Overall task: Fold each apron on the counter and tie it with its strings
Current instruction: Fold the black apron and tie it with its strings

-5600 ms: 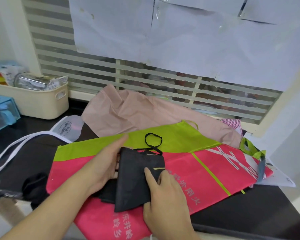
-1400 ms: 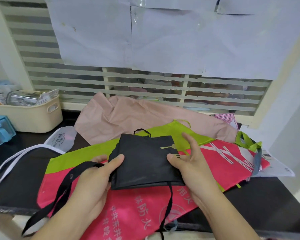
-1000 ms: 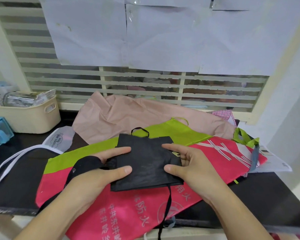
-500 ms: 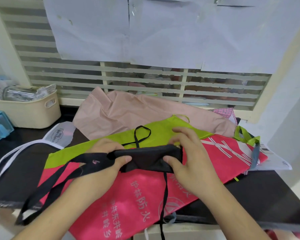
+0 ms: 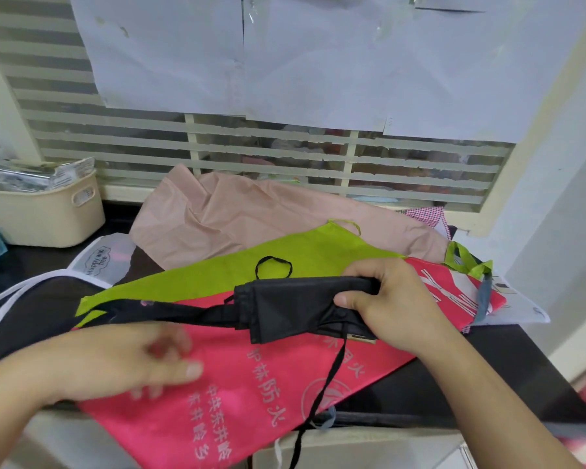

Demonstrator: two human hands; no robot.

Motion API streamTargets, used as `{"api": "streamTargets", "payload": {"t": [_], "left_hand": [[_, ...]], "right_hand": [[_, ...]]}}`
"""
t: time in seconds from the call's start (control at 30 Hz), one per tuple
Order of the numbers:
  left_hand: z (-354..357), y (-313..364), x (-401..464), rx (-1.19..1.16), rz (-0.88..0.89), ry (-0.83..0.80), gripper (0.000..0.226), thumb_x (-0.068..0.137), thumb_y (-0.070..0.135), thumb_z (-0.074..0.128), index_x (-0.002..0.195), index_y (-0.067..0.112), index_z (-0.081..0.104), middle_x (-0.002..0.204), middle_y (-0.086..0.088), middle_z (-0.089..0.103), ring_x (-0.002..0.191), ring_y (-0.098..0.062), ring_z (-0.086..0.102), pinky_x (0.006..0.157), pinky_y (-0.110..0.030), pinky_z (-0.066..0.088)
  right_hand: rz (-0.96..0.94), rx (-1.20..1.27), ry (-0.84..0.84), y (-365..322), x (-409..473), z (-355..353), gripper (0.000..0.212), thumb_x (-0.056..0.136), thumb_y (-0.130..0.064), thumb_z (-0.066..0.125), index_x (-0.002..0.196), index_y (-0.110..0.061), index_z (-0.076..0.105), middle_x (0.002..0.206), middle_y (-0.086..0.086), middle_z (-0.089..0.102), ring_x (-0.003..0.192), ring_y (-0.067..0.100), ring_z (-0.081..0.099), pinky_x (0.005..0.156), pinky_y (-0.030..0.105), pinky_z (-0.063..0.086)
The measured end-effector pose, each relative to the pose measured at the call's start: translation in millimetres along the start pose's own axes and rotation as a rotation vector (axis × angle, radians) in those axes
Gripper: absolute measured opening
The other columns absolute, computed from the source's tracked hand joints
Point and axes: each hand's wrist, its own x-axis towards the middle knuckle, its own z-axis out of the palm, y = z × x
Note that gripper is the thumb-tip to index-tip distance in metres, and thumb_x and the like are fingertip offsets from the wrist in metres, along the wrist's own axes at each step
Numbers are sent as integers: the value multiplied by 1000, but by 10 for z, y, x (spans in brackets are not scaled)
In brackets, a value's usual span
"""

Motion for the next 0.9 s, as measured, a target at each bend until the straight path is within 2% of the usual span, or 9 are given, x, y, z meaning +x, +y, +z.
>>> {"api": "streamTargets", "payload": {"t": [0.13,0.23,0.3,0.4,0.57,0.67,0.73,0.8,0.9], "left_hand": [[-95,162,-241,-168,209,-425,53,81,56,85,108,12,74,96,-13,79,81,-28,76,73,-35,61],[38,511,-263,-382,559,152,38,73,52,85,102,29,74,93,1,76,78,-9,71,70,-22,56],[127,670,-173,-4,623,525,61,67,63,78,122,43,60,117,19,63,107,2,60,89,-18,48],[293,776,7,410,513,512,43,78,64,71,111,44,52,102,22,56,98,-4,55,79,-27,45],[396,778,78,285,414,514,25,91,42,72,75,38,54,70,9,64,71,-11,61,59,-31,42],[374,789,80,-56,368,402,14,90,28,78,80,25,69,74,7,72,69,-11,66,66,-33,49],[370,822,44,-199,353,313,4,91,22,78,89,22,75,82,7,78,78,-11,73,75,-33,54],[364,845,4,-347,363,248,7,94,13,75,97,20,78,90,5,81,86,-13,77,77,-28,57],[333,823,-45,-642,356,164,10,93,2,72,96,8,79,93,-14,81,82,-28,79,66,-29,61]], "right_hand": [[-42,-60,8,-83,18,7,19,82,-15,82,71,-22,69,66,-5,63,65,12,59,63,35,48],[-142,-142,-23,-223,18,115,17,82,-16,80,72,-20,67,65,-6,63,66,12,57,62,35,45],[-219,-169,-25,-327,-17,182,14,82,-18,79,74,-21,67,64,-8,62,66,11,57,59,33,43],[-299,-95,56,-419,-87,213,14,80,-14,80,76,-24,71,71,-11,65,72,10,61,60,24,42],[-46,197,317,-226,-244,362,62,74,-28,91,125,-31,57,117,-12,60,109,6,60,89,18,48],[227,596,92,-142,-363,534,67,78,-41,90,129,-28,48,116,1,70,107,13,70,93,30,54],[236,772,-70,-151,-426,625,40,92,-34,75,121,-15,56,82,15,74,82,26,75,82,37,57],[215,971,-193,-165,-476,687,25,101,-28,63,100,-4,62,47,12,46,41,25,51,54,36,48],[149,1299,-416,-177,-502,675,31,99,-30,67,92,-1,59,56,-1,19,45,8,17,44,23,14]]}}
